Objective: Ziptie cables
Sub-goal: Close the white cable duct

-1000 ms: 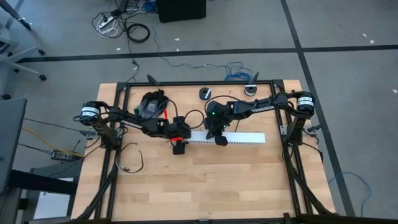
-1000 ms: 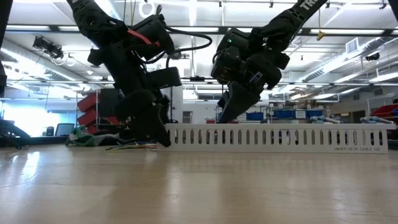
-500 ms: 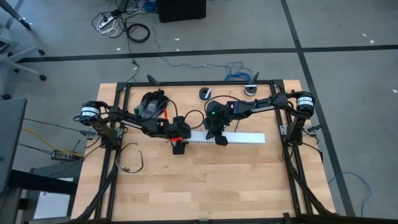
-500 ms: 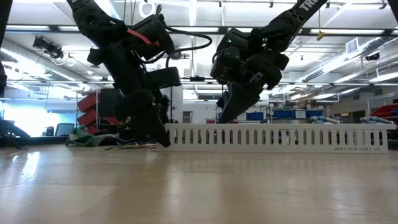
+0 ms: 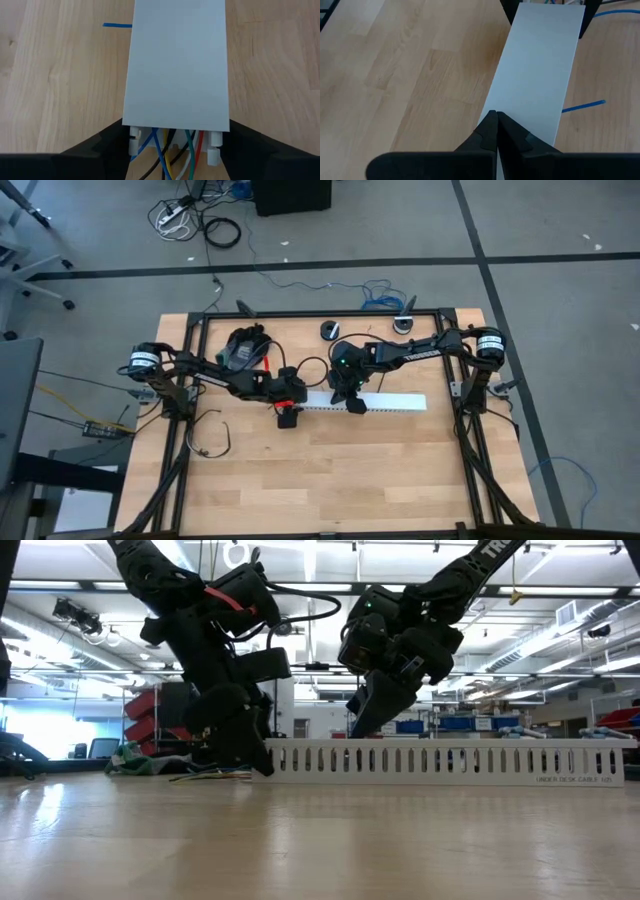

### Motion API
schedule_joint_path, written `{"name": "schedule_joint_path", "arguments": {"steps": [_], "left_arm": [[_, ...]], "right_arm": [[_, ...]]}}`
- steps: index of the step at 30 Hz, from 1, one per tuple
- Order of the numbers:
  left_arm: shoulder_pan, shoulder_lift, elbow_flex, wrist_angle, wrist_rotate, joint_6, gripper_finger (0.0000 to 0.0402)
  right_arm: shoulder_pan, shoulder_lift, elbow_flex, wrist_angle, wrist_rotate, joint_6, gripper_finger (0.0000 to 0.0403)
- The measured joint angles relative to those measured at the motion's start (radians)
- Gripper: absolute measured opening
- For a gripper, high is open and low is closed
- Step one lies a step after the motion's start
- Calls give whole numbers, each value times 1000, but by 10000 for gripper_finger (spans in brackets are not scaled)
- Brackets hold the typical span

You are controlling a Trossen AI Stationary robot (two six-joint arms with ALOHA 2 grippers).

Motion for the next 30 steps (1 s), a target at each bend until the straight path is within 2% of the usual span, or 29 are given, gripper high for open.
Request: {"name": "schedule_joint_path", "arguments": {"steps": [14,21,30], "left_arm": [[0,0,0,2,0,-1,248],[0,0,0,0,-1,-1,248],[0,0,0,0,0,0,248]], "right_arm": [[0,1,0,22,-4,-4,0],[-11,95,35,33,-63,-4,0],[-24,109,43,50,-73,-3,0]]}}
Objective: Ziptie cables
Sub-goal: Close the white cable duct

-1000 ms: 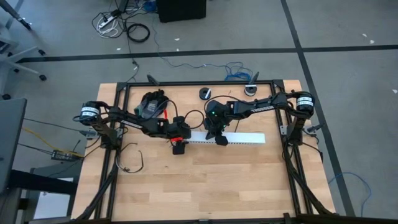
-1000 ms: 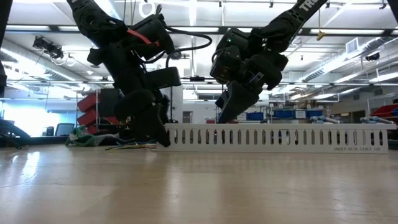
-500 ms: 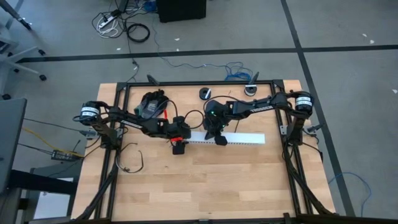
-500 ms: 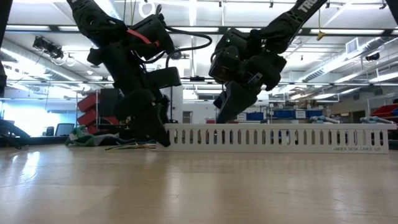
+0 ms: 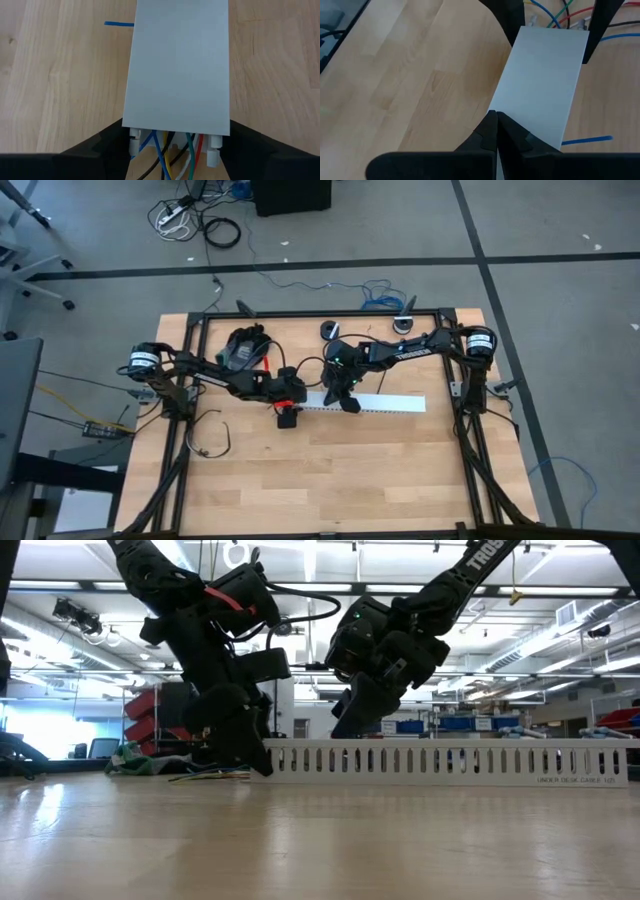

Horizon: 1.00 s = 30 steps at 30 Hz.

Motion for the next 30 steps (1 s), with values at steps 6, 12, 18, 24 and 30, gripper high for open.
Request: {"name": "schedule_joint_path", "arguments": {"steps": [6,12,18,24,30], "left_arm": [[-2,0,0,-8,-10,-16,256],[-1,0,2,-25,29,-11,275],[-1,0,2,-64,42,-8,278],[-1,0,2,-91,43,-18,278],[-1,-1,3,-109,44,-20,278]], "right_arm": [[-1,0,0,-18,8,0,0],[-1,0,2,-38,9,0,0],[-2,0,2,-55,11,0,0],[-2,0,2,-56,11,2,0],[-2,0,2,-56,9,6,0]]}}
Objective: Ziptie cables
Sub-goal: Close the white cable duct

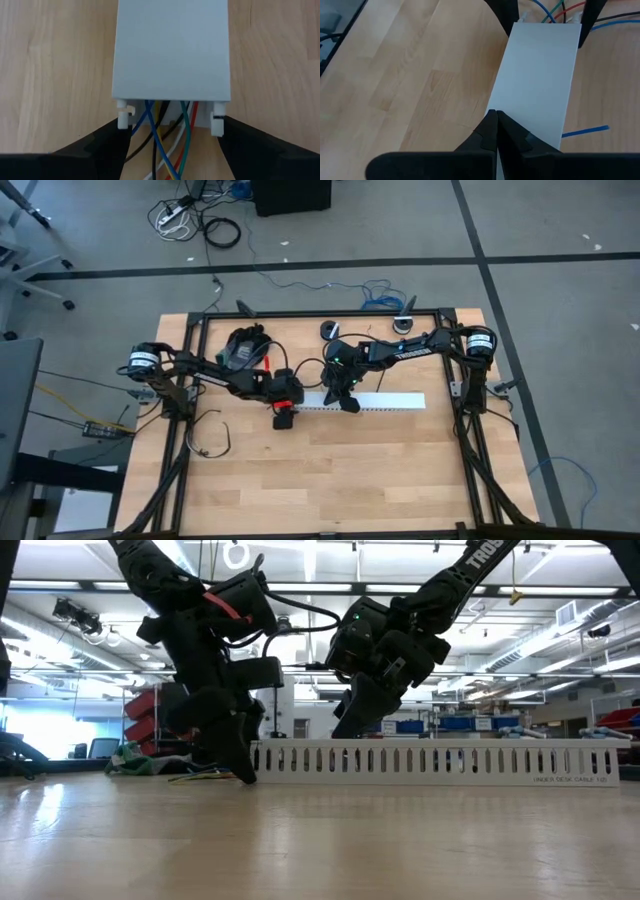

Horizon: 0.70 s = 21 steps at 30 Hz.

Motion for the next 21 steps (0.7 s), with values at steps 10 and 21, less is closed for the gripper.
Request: {"name": "schedule_joint_path", "arguments": {"steps": [10,21], "left_arm": [[0,-1,0,-33,2,-49,278],[-3,-88,62,-299,-33,-126,278]], "right_arm": [[0,0,0,-2,-3,5,0],[-2,0,0,-3,-8,7,0]]}}
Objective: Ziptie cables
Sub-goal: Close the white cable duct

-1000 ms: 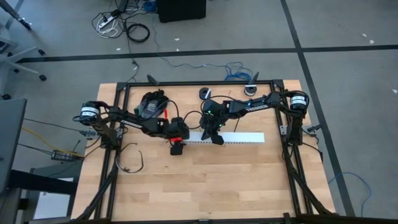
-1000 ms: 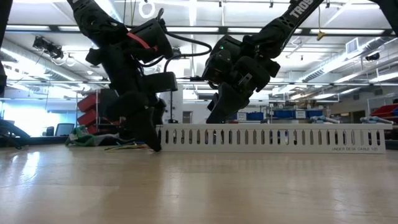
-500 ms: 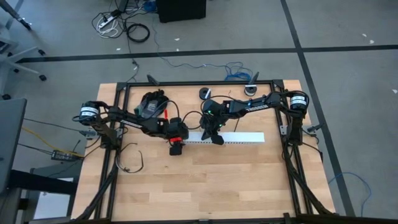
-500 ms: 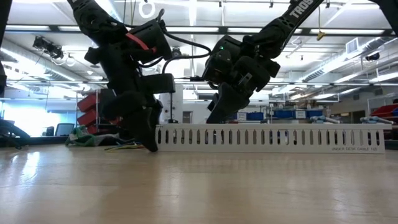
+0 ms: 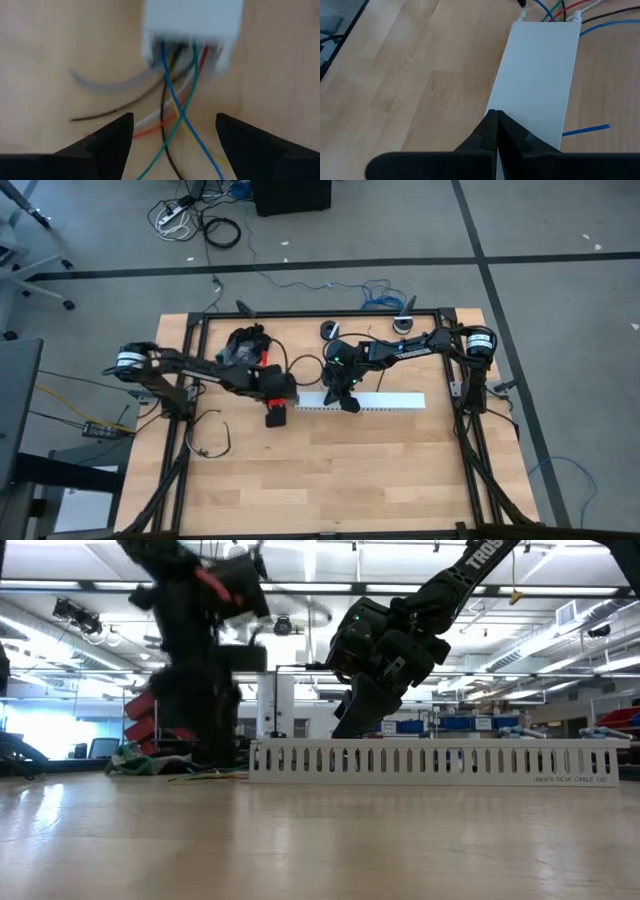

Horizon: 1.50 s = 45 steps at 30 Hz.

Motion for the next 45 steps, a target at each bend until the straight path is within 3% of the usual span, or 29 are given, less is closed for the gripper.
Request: {"name": "schedule_joint_path", "arguments": {"steps": [6,13,17,20,24,27,31,33,37,42,45], "left_arm": [[-40,-103,21,-103,-70,-73,278],[-139,-175,17,-260,-260,-314,271],[-239,-174,18,-272,-469,-476,249],[-326,-150,12,-256,-715,-611,231],[-436,-97,-53,-147,-941,-757,212],[-465,-33,-122,-10,-963,-798,207],[-448,66,-197,186,-846,-830,200],[-442,122,-207,282,-836,-835,189],[-443,223,-188,338,-964,-803,127],[-439,248,-166,335,-1000,-764,21],[-438,250,-166,337,-1026,-776,8]], "right_arm": [[-6,0,0,-2,-1,-2,0],[-12,0,-1,-8,-8,-23,0],[-13,0,-1,-8,-8,-30,0],[-15,0,-1,-5,-8,-34,0],[-17,0,-2,2,-12,-34,0],[-17,0,-3,10,-13,-32,0],[-17,1,-6,54,4,16,0],[-7,1,-6,84,46,37,0],[-3,2,-6,97,60,72,0],[-4,2,-5,91,60,98,0],[-5,2,-5,92,59,102,0]]}}
